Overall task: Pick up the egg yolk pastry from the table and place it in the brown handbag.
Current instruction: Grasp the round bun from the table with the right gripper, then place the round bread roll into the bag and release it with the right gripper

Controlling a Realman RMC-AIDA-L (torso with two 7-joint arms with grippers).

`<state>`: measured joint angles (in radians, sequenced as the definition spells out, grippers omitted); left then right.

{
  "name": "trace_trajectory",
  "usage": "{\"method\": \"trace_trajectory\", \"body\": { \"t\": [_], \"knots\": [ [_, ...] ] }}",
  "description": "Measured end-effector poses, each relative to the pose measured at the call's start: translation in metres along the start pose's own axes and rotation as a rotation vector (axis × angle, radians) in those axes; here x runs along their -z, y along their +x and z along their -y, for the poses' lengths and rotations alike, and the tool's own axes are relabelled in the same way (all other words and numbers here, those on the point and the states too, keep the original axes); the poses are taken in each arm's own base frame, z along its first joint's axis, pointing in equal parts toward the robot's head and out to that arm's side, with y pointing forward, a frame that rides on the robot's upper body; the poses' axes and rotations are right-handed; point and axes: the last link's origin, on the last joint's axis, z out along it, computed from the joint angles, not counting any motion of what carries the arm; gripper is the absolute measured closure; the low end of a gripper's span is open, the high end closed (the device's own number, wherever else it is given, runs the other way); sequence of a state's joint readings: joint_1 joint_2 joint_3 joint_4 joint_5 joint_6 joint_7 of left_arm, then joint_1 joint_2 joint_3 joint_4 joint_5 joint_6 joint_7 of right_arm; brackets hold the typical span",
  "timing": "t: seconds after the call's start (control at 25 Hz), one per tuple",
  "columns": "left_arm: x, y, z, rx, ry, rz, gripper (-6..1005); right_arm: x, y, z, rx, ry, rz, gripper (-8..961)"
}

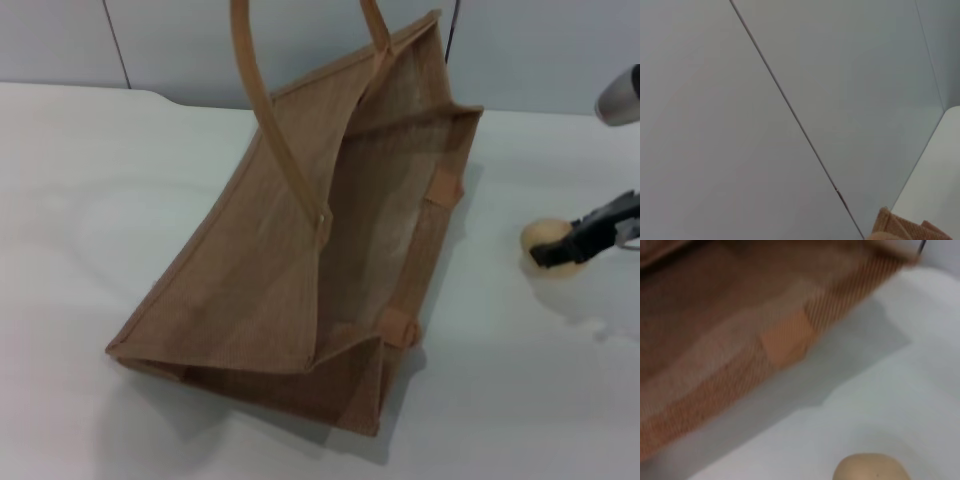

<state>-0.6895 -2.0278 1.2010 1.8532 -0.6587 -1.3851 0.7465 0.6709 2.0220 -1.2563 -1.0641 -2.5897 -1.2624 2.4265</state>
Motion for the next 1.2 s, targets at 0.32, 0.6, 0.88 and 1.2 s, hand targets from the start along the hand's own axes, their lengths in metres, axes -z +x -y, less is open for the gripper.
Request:
{"method": "trace_trajectory", "body": {
  "t": [0.32,0.6,0.88,1.2],
  "knots": [
    [0.001,0.003,0.0,-0.016,0.002,-0.008,891,0.054,-0.045,-0.01,0.125,0.074,0.143,377],
    [-0.001,0.023,-0.01,-0.081,-0.026,-0.039,891,0.099,-0.07,-0.036,0.237,0.116,0.248,383],
    [0.001,0.046,-0.013,-0.131,-0.018,-0.107,891,0.107,-0.078,-0.05,0.289,0.118,0.266,393],
    [0.003,0.05,-0.01,-0.139,0.002,-0.128,891,0.101,-0.08,-0.07,0.334,0.033,0.277,397]
  ]
}}
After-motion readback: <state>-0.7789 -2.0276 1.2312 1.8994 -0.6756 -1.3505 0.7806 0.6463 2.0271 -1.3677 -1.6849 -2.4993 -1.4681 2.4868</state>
